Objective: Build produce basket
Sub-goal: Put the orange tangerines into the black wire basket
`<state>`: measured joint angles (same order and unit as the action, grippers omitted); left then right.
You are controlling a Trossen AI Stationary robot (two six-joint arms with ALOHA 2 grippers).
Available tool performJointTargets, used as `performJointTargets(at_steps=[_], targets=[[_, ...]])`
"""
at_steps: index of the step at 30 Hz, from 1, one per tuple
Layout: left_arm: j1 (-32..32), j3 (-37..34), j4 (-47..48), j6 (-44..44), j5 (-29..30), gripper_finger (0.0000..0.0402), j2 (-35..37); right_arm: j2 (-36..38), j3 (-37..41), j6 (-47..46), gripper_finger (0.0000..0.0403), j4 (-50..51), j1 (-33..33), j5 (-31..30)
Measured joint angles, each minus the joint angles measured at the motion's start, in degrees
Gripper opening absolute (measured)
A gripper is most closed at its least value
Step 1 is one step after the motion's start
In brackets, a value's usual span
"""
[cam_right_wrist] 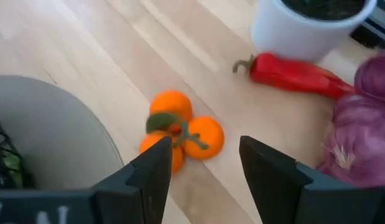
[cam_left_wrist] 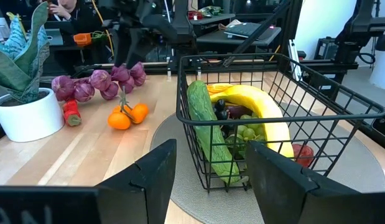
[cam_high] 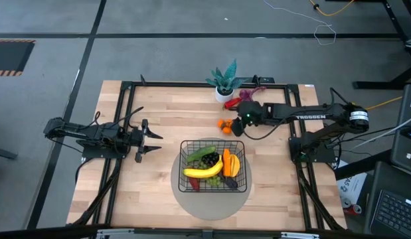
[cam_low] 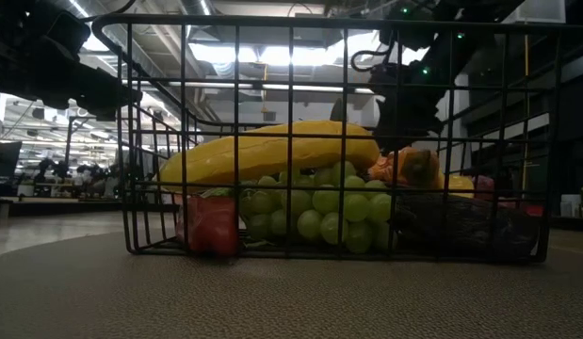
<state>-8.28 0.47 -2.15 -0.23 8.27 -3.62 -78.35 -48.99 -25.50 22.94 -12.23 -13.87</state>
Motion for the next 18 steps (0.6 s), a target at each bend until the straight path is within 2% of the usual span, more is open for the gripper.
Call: performJointTargets(at_steps=[9, 18], targets=[[0.0, 0.0, 0.0, 0.0, 0.0, 0.0188, 0.0, -2.9, -0.2, 1.1, 0.0191, -0.4, -4.4, 7.8], [0.0, 0.0, 0.0, 0.0, 0.0, 0.0188, 0.0, -8.0, -0.2, 1.9, 0.0191, -3.7, -5.3, 9.1]])
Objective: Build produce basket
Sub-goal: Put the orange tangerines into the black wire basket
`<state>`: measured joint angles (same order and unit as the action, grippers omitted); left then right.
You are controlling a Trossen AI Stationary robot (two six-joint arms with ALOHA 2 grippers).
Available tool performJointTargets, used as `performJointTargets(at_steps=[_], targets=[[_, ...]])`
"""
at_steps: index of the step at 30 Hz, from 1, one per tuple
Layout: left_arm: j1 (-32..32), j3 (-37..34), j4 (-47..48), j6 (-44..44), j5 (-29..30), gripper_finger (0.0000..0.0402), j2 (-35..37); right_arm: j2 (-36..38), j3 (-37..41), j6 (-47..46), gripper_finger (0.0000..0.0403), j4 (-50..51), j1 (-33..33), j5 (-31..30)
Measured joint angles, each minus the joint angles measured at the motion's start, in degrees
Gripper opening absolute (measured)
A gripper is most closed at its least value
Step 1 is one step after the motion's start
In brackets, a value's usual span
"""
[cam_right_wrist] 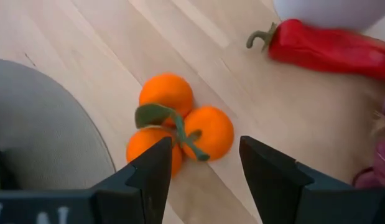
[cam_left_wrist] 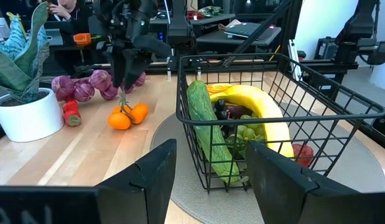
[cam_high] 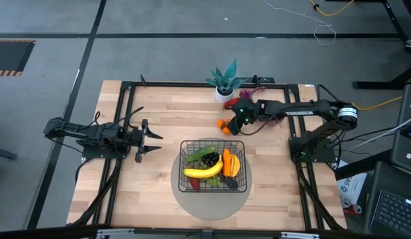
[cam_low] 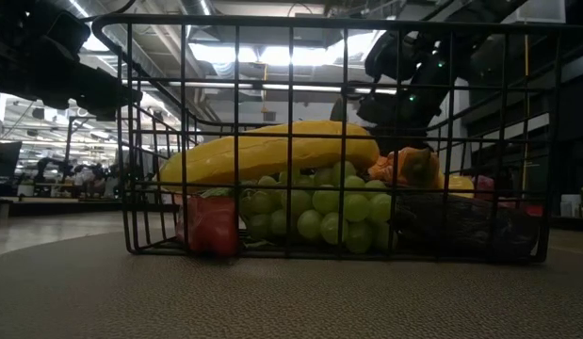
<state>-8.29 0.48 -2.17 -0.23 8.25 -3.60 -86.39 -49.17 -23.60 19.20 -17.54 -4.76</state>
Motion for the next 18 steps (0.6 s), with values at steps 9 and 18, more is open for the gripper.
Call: performJointTargets(at_steps=[9, 18], targets=[[0.0, 0.0, 0.0, 0.0, 0.0, 0.0188, 0.0, -3.0, 0.0, 0.3, 0.0185, -1.2, 0.0, 1.0], [0.0, 0.0, 0.0, 0.0, 0.0, 0.0188, 0.0, -3.6, 0.0, 0.4, 0.0184, -3.6, 0.0, 1.0]])
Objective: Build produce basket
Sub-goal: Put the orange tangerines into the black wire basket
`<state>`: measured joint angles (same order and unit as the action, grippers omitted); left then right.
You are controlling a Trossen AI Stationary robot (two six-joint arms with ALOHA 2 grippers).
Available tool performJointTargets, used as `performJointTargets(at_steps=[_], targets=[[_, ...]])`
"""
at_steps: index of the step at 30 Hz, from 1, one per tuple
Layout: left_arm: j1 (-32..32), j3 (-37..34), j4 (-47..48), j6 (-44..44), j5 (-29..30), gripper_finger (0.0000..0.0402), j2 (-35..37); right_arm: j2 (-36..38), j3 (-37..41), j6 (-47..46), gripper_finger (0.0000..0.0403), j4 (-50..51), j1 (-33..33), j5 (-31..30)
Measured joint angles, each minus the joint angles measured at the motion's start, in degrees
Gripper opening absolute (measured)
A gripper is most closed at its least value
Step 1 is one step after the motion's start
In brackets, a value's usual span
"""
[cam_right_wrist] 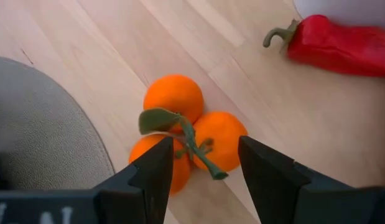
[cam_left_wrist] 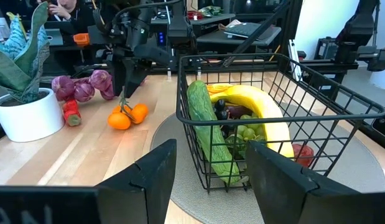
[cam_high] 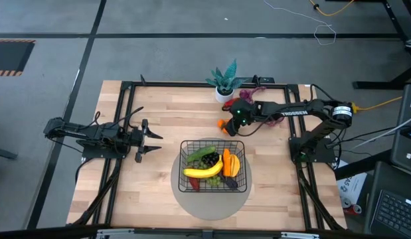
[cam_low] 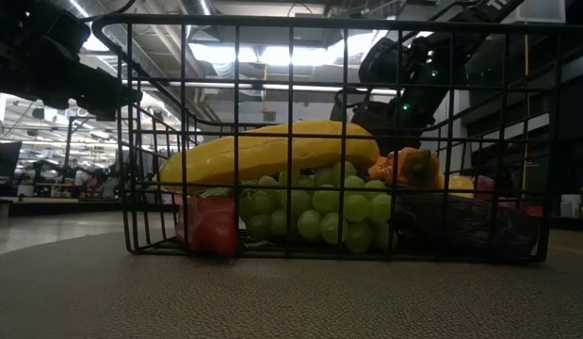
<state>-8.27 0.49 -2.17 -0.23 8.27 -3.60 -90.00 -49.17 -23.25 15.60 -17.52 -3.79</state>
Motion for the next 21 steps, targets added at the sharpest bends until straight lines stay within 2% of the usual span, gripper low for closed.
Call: performJointTargets(at_steps=[9, 12, 16, 21], targets=[[0.0, 0.0, 0.0, 0.0, 0.0, 0.0188, 0.0, 0.0, 0.0, 1.0, 0.0184, 0.3, 0.0, -0.1], [0.0, 0.0, 0.0, 0.0, 0.0, 0.0188, 0.0, 0.0, 0.0, 1.1, 0.0173, 0.3, 0.0, -0.1], [0.0, 0.0, 0.0, 0.0, 0.0, 0.0188, 0.0, 0.0, 0.0, 1.1, 0.0123, 0.3, 0.0, -0.1], [0.0, 0.0, 0.0, 0.0, 0.0, 0.0188, 0.0, 0.0, 0.0, 1.5, 0.0030, -0.1, 0.0, -0.1]])
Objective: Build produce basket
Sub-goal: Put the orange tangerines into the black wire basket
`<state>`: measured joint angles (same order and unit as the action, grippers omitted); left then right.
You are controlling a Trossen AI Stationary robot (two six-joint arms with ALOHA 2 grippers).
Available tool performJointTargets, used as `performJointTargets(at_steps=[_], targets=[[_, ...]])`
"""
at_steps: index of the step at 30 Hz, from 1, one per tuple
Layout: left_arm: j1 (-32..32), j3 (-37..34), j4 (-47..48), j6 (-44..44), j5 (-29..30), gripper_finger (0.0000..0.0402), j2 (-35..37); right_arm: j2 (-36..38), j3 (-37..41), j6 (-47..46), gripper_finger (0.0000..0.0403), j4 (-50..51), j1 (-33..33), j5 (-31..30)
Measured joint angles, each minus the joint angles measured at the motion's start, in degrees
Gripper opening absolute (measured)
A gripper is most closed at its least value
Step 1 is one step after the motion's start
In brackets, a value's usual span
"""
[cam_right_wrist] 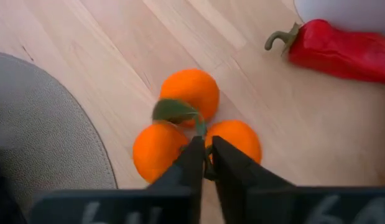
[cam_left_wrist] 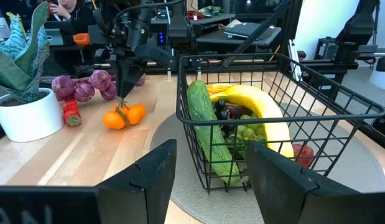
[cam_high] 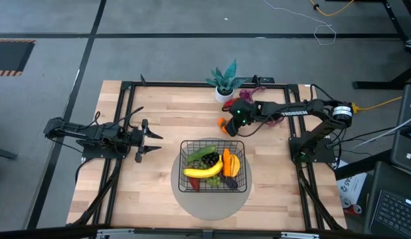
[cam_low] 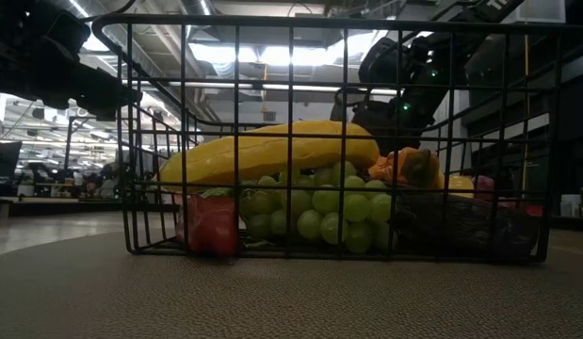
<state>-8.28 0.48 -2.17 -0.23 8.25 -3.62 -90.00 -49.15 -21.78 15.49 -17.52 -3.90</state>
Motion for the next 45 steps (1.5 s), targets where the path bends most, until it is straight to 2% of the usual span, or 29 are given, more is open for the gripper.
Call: performJointTargets(at_steps=[2, 9, 19, 27, 33, 36, 39, 45], targets=[[0.0, 0.0, 0.0, 0.0, 0.0, 0.0188, 0.0, 0.0, 0.0, 1.1, 0.0015, 0.0, 0.0, 0.0], [0.0, 0.0, 0.0, 0.0, 0.0, 0.0188, 0.0, 0.6, 0.0, 2.7, 0.0012, 0.0, 0.0, 0.0], [0.0, 0.0, 0.0, 0.0, 0.0, 0.0188, 0.0, 7.8, -6.1, 7.9, 0.0012, 2.3, 1.1, 2.7], [0.0, 0.0, 0.0, 0.0, 0.0, 0.0188, 0.0, 12.1, -11.4, 12.8, 0.0012, -0.2, 5.2, 11.4], [0.0, 0.0, 0.0, 0.0, 0.0, 0.0188, 0.0, 12.3, -11.7, 13.8, 0.0015, -10.0, 10.4, 27.3], [0.0, 0.0, 0.0, 0.0, 0.0, 0.0188, 0.0, 12.3, -11.7, 15.2, 0.0014, -13.3, 14.1, 31.2], [0.0, 0.0, 0.0, 0.0, 0.0, 0.0188, 0.0, 12.3, -11.7, 16.3, 0.0014, -14.5, 17.4, 32.0], [0.0, 0.0, 0.0, 0.0, 0.0, 0.0188, 0.0, 12.3, -11.7, 16.9, 0.0028, -12.2, 21.3, 26.0]])
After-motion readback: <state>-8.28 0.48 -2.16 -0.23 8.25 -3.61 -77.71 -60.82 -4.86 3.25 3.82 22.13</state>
